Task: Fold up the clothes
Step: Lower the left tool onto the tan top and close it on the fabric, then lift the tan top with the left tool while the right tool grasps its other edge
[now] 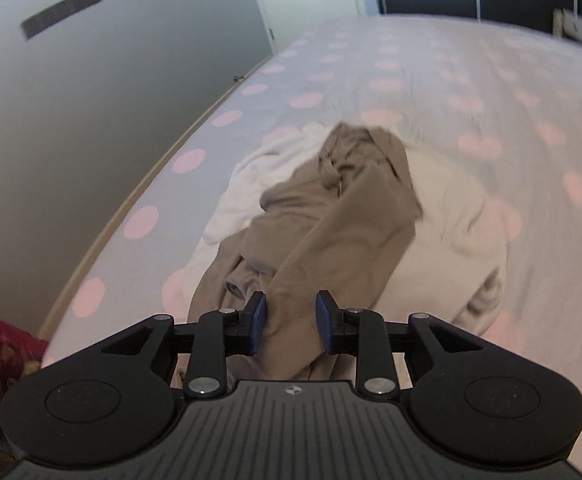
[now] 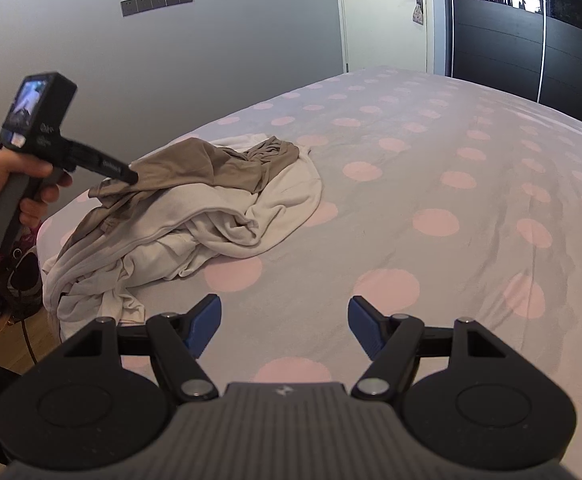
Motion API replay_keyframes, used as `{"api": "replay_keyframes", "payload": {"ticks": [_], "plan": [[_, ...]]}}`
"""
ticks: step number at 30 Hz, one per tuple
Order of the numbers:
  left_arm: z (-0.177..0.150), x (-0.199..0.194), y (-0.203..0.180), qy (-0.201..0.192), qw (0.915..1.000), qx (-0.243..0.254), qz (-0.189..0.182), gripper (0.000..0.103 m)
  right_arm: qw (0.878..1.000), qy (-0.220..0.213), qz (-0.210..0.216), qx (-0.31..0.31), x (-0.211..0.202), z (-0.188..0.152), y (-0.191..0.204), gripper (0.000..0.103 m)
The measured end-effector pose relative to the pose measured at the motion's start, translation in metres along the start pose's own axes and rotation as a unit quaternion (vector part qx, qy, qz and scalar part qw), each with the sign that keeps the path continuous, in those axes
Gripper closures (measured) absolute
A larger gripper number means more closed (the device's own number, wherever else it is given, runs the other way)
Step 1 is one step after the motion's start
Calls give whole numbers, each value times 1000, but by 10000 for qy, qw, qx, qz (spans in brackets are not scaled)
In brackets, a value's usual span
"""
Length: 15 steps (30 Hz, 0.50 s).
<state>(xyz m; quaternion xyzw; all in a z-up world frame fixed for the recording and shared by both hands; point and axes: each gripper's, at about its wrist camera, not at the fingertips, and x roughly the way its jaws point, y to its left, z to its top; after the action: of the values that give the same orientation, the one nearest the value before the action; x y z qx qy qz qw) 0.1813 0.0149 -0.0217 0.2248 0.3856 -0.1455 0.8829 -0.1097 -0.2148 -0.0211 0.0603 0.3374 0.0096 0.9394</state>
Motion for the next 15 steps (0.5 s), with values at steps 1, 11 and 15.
{"api": "replay_keyframes", "payload": {"ticks": [1, 11, 15], "plan": [[-3, 6, -8, 45, 9997, 221, 126, 77, 10000, 15, -8, 17, 1, 0, -1, 30], [-2, 12, -7, 214, 9996, -116, 130, 92, 10000, 42, -30, 28, 3, -1, -2, 30], [5, -7, -1, -22, 9990, -435, -140, 96, 10000, -21, -52, 21, 1, 1, -1, 30]]}}
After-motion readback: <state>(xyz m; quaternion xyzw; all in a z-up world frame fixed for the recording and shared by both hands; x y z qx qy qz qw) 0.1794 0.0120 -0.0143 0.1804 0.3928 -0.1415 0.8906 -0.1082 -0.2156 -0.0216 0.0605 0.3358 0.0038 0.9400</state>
